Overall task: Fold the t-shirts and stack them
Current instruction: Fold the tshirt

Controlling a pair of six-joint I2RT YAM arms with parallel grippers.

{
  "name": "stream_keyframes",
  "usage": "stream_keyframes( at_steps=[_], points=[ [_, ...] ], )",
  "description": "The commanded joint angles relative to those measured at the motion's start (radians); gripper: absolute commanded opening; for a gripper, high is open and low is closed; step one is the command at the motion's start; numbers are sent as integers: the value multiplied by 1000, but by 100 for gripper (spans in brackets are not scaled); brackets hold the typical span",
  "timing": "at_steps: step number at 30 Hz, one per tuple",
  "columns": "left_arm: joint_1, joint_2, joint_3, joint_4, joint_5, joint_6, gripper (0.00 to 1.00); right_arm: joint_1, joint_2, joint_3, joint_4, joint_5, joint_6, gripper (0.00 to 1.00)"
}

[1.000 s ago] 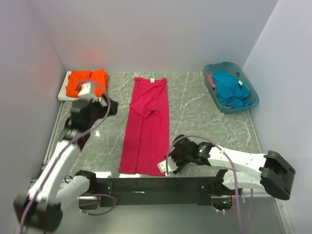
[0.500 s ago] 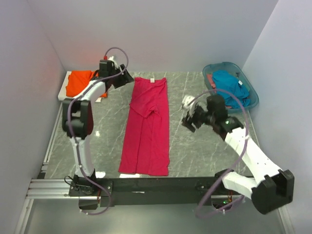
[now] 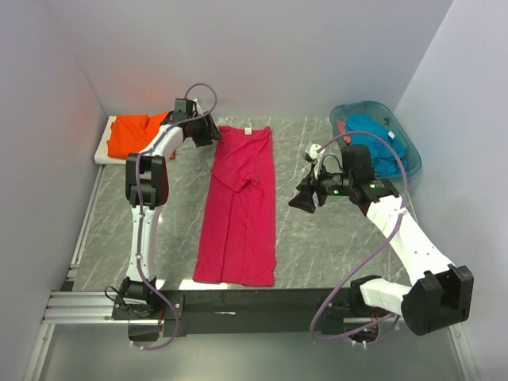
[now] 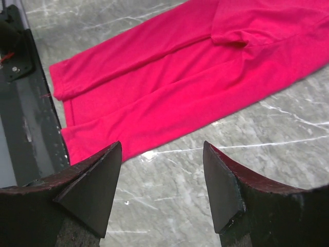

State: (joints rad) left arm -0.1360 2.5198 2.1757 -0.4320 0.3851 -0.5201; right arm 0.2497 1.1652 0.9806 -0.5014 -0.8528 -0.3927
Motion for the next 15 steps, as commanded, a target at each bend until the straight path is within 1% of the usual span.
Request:
stream_keyframes(
  at_steps=[1,5,7,10,12,13,15],
  points=[
    [7,28,64,5,40,-10,57,-4,-6,-2,9,-32,31,71],
    [13,72,88,36,101,-58,53,-12,-4,-3,9,-32,29,71],
    [15,111,108,38,118,-93,46,-16,-6,-2,9,-35,29,71],
    [15,142,133,41,133,-115,42,-24,-12,-8,12,-40,29,71],
    [15,140,112,70,130,-126,35,-32,-13,-10,11,-43,29,71],
    [16,134,104,81,124,-136,28,-35,-13,-11,9,-49,26,71],
    [24,128,92,113,123,-156,19,-40,-12,-11,9,-51,26,71]
  ],
)
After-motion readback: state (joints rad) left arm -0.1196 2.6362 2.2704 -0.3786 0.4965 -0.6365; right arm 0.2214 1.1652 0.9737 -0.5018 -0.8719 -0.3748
